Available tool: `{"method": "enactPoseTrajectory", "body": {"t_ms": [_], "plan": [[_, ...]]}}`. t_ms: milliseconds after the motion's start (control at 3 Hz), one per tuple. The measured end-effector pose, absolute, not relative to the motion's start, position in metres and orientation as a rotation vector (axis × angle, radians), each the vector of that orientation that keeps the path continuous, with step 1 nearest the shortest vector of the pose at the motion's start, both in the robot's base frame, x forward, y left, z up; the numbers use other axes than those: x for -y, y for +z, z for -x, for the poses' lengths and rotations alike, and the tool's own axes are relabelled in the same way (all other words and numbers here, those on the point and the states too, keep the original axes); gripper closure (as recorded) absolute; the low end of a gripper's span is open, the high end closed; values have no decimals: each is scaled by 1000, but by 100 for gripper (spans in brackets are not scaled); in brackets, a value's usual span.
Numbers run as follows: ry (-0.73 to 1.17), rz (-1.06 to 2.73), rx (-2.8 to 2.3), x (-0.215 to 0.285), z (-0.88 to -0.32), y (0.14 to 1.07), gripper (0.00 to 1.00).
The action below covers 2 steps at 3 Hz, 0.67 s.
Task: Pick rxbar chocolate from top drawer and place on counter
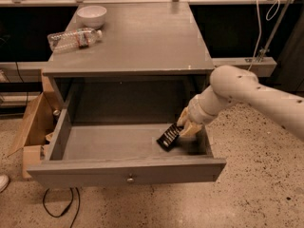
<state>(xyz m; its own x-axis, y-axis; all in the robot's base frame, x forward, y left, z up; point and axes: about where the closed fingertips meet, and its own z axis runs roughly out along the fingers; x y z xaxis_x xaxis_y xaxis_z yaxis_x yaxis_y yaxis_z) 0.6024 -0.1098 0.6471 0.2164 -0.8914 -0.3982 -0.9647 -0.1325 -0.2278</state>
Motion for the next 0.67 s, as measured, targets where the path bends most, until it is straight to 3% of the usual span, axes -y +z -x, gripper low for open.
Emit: {"method": "enactPoseTrajectory", "body": {"t_ms": [667], "plan": [[300,1825,-1513,165,-596,729,100]]}}
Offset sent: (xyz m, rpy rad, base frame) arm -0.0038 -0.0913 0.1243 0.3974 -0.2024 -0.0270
